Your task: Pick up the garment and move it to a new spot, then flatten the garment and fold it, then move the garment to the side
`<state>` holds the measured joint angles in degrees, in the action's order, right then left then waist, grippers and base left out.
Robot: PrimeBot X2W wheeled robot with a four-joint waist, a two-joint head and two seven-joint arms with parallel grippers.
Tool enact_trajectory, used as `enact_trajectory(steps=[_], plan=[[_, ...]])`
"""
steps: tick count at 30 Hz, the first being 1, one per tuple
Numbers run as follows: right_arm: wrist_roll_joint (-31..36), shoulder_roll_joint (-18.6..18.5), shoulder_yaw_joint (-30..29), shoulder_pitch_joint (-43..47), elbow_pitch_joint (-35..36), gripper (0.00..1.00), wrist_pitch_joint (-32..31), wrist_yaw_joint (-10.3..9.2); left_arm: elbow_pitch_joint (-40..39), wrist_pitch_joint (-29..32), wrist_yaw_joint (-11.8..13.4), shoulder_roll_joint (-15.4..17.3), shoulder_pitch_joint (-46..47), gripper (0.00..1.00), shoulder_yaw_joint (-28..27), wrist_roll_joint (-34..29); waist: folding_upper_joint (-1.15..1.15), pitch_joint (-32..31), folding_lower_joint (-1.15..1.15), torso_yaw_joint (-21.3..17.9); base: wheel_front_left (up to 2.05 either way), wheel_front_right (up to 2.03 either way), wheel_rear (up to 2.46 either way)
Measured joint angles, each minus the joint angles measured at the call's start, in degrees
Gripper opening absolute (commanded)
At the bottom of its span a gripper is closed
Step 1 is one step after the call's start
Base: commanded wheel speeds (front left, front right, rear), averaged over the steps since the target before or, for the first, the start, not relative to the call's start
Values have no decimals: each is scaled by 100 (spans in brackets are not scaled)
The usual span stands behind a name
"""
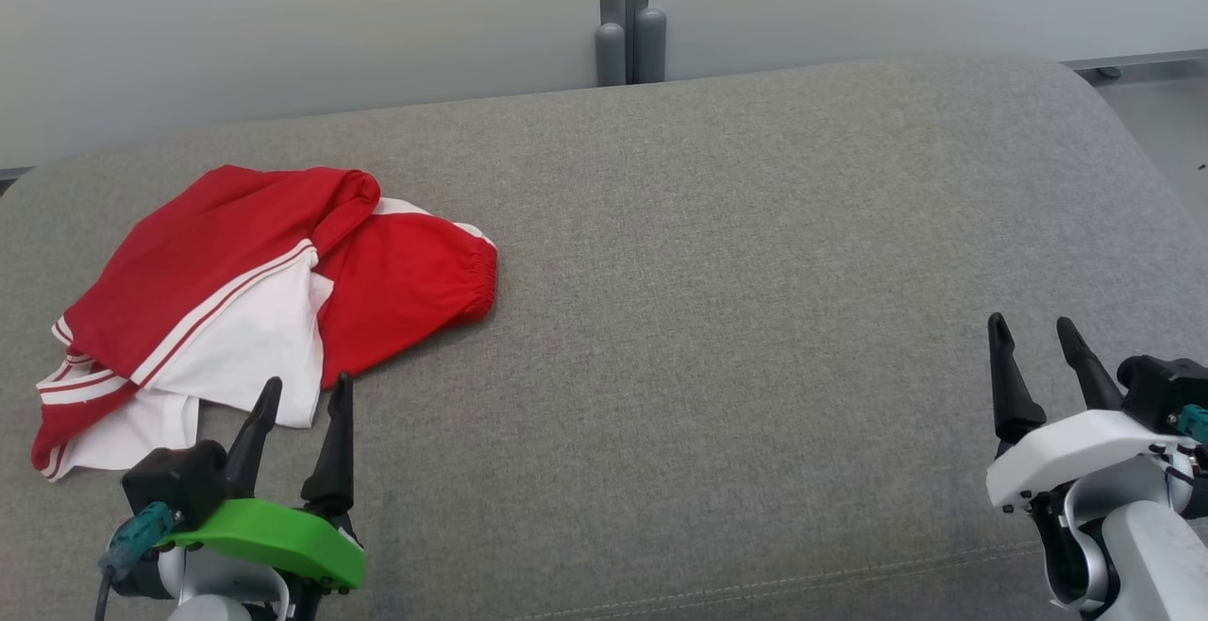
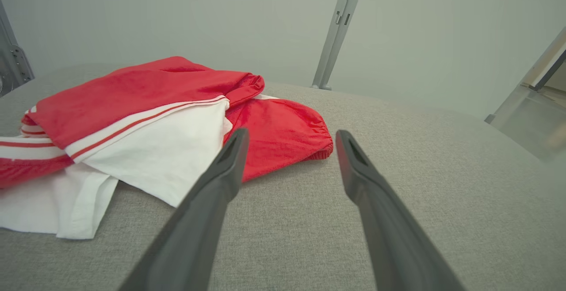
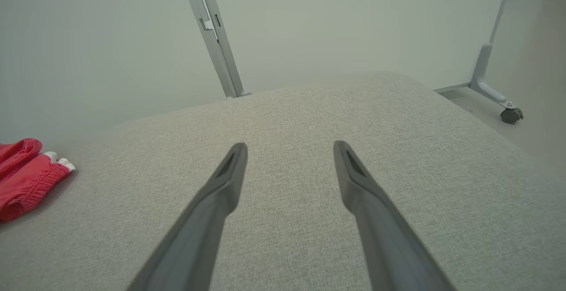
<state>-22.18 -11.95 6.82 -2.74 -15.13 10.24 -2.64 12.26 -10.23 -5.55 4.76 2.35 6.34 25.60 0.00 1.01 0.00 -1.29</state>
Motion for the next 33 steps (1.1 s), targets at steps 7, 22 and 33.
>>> enact_trajectory(steps=[7, 22, 33], plan=[[590, -82, 114, 0, 42, 100, 135, -1, -40, -148, -7, 0, 1, 100, 34, -605, 0, 16, 0, 0, 0, 0, 0], [1664, -170, 270, 0, 93, 100, 393, -46, -53, -419, -55, -15, 7, 100, 12, -1522, 0, 46, 0, 3, 0, 0, 0], [1671, -165, 254, 0, 96, 100, 394, -23, 326, -419, -99, -130, 6, 100, -209, -1122, 0, 19, 0, 67, 0, 0, 0]])
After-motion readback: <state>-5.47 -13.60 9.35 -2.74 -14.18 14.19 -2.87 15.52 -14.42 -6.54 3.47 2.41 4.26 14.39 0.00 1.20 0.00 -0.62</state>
